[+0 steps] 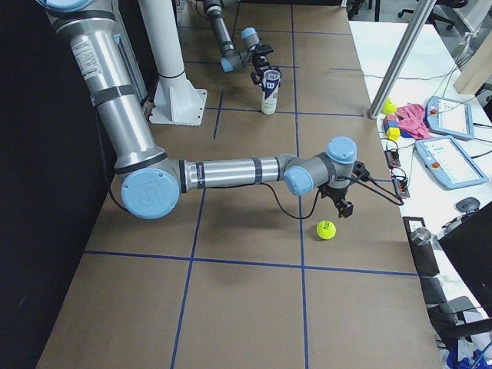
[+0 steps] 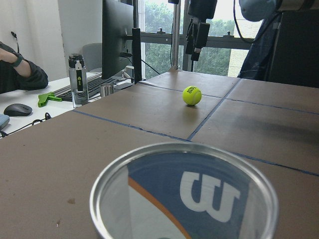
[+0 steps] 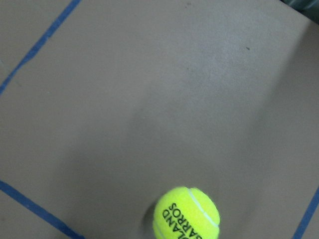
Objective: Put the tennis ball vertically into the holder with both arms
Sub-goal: 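Move the right gripper to the second yellow tennis ball and grasp it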
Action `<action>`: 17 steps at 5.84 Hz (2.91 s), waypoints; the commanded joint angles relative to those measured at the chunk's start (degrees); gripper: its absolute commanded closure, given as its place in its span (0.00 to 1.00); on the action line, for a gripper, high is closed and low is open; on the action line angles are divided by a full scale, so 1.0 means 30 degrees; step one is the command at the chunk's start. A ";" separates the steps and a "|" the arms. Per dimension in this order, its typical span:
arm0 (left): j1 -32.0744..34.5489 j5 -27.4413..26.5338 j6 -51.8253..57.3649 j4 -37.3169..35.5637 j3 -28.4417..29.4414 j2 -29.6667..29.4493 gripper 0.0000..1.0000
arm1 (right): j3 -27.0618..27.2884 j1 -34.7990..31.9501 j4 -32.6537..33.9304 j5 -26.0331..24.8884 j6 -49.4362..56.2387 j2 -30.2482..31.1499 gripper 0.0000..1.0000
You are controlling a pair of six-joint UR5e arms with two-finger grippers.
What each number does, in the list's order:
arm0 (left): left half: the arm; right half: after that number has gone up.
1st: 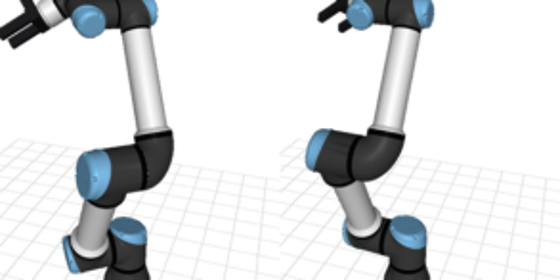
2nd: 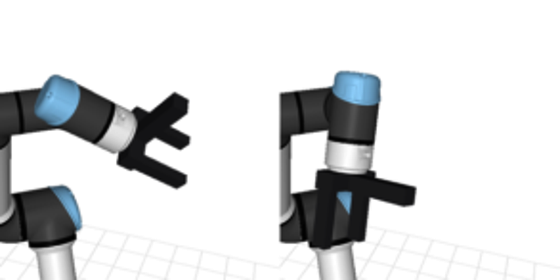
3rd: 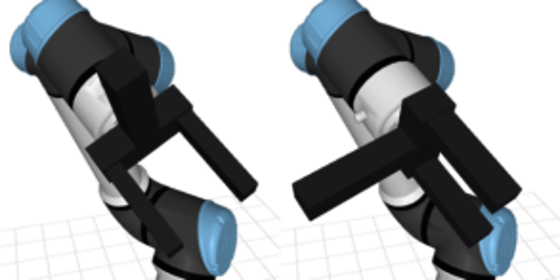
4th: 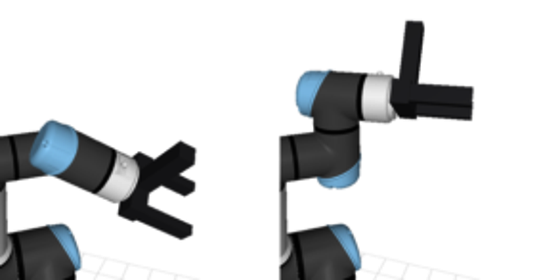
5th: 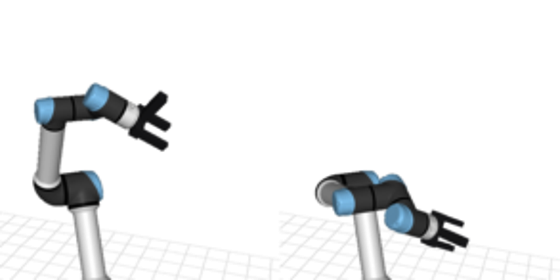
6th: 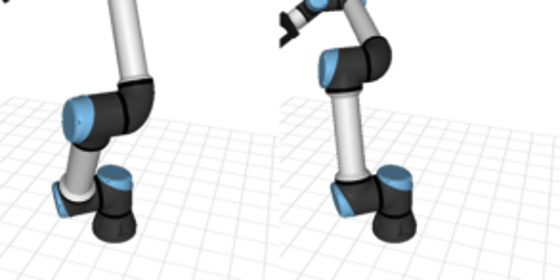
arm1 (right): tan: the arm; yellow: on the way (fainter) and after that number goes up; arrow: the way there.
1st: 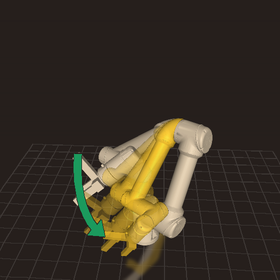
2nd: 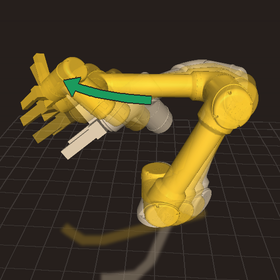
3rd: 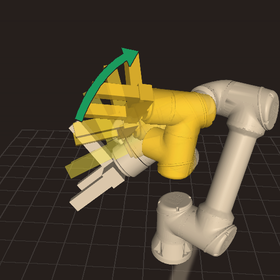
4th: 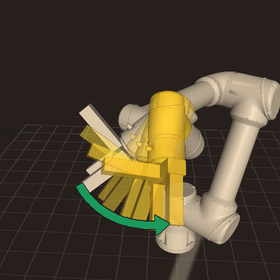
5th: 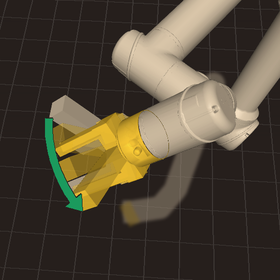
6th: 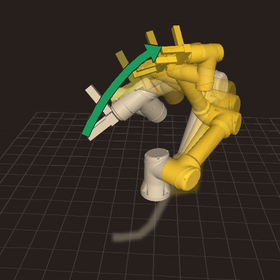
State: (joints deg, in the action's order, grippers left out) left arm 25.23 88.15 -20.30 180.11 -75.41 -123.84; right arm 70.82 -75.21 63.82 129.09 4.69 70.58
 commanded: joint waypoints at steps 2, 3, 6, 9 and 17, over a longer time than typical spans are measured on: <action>-0.0001 0.0000 0.0000 -0.0037 0.0000 0.0001 0.15 | -0.1369 0.0749 -0.1000 -0.0226 -0.0011 0.0322 0.00; -0.0001 0.0000 0.0000 -0.0037 0.0000 0.0001 0.15 | -0.1370 0.1189 -0.1029 -0.0719 -0.0012 0.0293 0.00; -0.0001 0.0000 0.0000 -0.0066 0.0000 -0.0087 0.15 | -0.2304 0.1780 -0.0942 -0.1512 -0.0012 -0.0321 0.00; -0.0030 0.0000 0.0000 -0.0095 0.0000 -0.0087 0.15 | -0.2947 0.1779 -0.0912 -0.2478 0.0018 -0.0700 0.00; -0.0001 0.0000 0.0000 -0.0095 0.0029 -0.0117 0.15 | 0.0746 0.1027 -0.0071 -0.0538 -0.2721 -0.0879 0.80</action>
State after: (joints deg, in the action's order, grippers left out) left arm 25.22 88.15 -20.28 179.82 -75.38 -124.19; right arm 67.28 -70.20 61.92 123.47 0.37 68.01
